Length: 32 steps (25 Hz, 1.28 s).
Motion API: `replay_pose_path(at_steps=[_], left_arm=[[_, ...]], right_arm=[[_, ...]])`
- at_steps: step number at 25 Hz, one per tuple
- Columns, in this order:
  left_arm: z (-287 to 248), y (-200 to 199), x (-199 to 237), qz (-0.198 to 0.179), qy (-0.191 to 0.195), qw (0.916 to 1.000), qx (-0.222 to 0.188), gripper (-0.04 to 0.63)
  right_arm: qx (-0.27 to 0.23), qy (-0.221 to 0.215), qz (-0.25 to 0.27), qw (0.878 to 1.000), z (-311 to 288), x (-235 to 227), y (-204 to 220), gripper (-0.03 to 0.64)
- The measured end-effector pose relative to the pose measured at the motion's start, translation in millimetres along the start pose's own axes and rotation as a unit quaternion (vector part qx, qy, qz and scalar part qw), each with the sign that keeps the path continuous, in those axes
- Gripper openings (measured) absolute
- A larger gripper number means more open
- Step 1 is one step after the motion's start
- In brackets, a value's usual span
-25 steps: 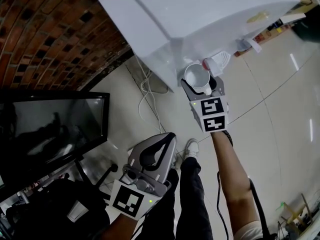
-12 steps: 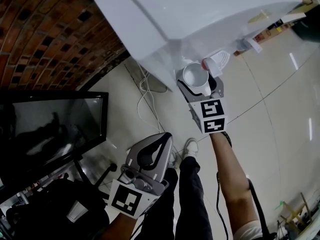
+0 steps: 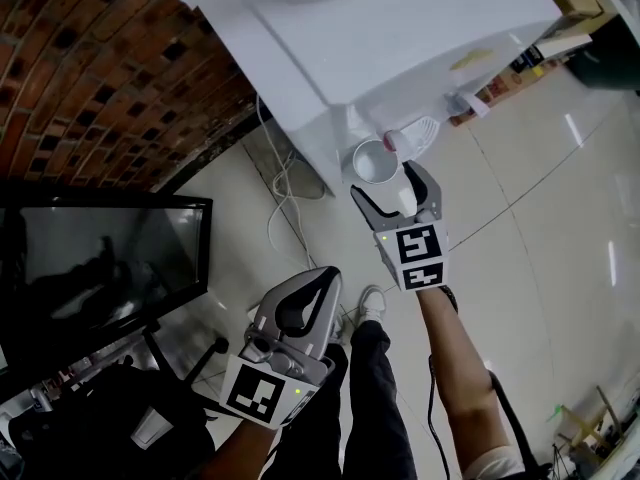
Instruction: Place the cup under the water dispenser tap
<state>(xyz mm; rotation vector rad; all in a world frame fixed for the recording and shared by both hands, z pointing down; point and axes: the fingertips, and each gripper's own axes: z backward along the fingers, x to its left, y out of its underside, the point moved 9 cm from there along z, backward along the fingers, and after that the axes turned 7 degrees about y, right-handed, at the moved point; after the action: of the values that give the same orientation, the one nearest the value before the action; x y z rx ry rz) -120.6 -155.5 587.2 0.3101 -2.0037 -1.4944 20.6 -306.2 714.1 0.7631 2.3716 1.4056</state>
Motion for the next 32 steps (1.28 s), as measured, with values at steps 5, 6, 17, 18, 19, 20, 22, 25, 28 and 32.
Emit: replay_pose_path(at_steps=[5,6,17,18,19,20,22,25,28,32], left_arm=[[3.5,-22.6,-11.9,-0.008,0.006,0.9999,-0.013,-0.009],[4.5,-28.1,-14.5,-0.009,0.008,0.9998,-0.016,-0.009],[31.8,-90.2,-48.3,-0.032,0.026,0.9983,-0.042,-0.009],[34.4,-95.9,-52.0,-0.035,0.029,0.9980,-0.045,-0.009],[36.5,-102.2,-55.7,-0.038,0.033,0.9976,-0.049,-0.009],[39.2,-108.8,-59.7,-0.040,0.036,0.9971,-0.054,-0.009],[47.3,-122.3,-68.5,-0.046,0.043,0.9962,-0.062,-0.009],[60.4,-143.5,-81.5,-0.055,0.051,0.9943,-0.076,-0.009],[76.5,-161.8,-93.5,-0.054,0.054,0.9929,-0.090,-0.009],[97.1,-181.5,-110.9,-0.046,0.060,0.9907,-0.113,-0.009]], right_arm=[[-0.009,-0.006,0.005,1.000,43.5,16.7,-29.8,0.396],[-0.011,-0.006,0.001,1.000,54.2,20.1,-37.5,0.396],[-0.064,0.016,-0.004,0.998,181.5,53.3,-131.3,0.260],[-0.069,0.018,-0.003,0.997,192.3,56.8,-138.6,0.241],[-0.074,0.020,-0.001,0.997,202.5,59.9,-145.9,0.222],[-0.078,0.023,0.003,0.997,212.8,63.4,-153.2,0.208],[-0.084,0.028,0.009,0.996,234.3,71.8,-167.5,0.186],[-0.095,0.036,0.015,0.995,265.2,82.1,-189.9,0.165],[-0.110,0.040,0.030,0.993,294.6,94.3,-209.7,0.121],[-0.127,0.041,0.038,0.990,325.9,108.4,-225.3,0.065]])
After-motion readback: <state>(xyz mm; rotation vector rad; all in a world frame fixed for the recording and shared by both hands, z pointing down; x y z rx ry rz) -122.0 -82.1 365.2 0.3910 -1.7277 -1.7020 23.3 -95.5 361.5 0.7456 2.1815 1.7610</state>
